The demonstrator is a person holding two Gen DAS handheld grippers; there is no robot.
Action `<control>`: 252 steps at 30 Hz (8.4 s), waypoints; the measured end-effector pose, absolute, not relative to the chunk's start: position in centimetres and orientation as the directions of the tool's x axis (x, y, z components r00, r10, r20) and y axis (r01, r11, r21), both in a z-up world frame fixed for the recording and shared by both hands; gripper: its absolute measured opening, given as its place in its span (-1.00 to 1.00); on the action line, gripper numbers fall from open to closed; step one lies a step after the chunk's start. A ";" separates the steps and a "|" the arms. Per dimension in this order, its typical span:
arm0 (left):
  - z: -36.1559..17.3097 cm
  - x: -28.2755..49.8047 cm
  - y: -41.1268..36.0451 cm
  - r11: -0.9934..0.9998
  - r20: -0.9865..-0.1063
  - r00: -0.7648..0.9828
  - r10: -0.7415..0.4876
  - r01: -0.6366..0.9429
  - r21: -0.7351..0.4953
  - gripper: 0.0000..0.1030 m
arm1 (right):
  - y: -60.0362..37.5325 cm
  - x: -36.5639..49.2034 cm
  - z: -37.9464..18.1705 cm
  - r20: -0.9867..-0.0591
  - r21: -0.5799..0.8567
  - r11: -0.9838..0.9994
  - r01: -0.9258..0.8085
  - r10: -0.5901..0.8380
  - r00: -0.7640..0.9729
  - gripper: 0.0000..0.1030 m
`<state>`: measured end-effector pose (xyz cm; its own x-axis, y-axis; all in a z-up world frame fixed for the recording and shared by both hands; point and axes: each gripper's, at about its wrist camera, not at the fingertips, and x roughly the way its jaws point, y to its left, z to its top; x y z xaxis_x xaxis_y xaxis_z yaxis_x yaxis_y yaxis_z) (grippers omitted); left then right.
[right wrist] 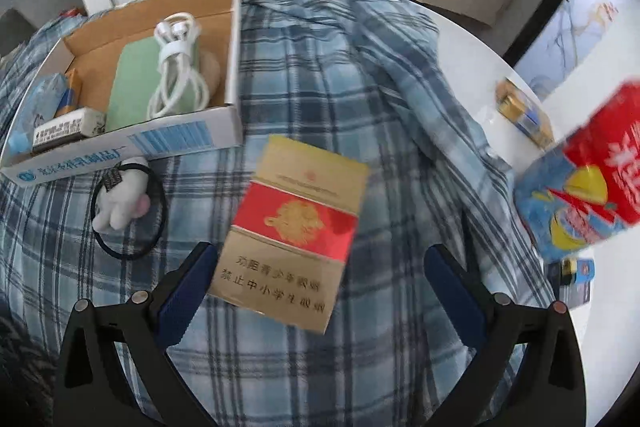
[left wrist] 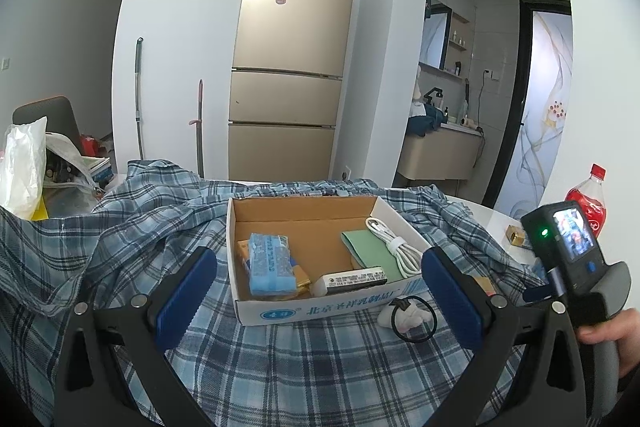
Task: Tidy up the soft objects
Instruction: 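Lower the right gripper onto the red-and-gold cigarette box and grasp it, then grasp the pink-and-white plush keychain with the left gripper while the right holds the cigarette box, then lift the plush keychain with the left gripper while the right carries the cigarette box over the box, then lower the cigarette box into the box and open the right gripper while the left drops the keychain inside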
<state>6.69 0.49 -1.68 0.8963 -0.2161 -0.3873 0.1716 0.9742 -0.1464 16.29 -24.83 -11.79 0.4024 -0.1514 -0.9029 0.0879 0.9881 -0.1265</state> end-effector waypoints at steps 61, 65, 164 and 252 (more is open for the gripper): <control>-3.5 9.0 1.2 0.959 -0.493 0.830 -0.261 0.166 -0.228 1.00 | -20.3 16.2 -12.1 -0.879 0.076 0.984 -0.161 0.143 0.455 0.09; -3.6 9.2 1.0 0.960 -0.503 0.823 -0.264 0.172 -0.221 1.00 | -20.8 16.0 -11.5 -0.848 0.097 0.982 -0.162 0.167 0.503 0.09; 5.8 4.9 -1.7 0.985 -0.261 0.951 -0.169 0.174 -0.003 -0.36 | -20.1 11.0 -0.8 -0.430 0.066 0.958 -0.279 0.279 0.858 0.09; 1.4 17.5 -0.6 0.993 -0.522 0.845 -0.116 0.097 -0.065 0.40 | -19.3 25.8 -3.9 -0.738 0.176 0.974 -0.144 0.228 0.635 0.33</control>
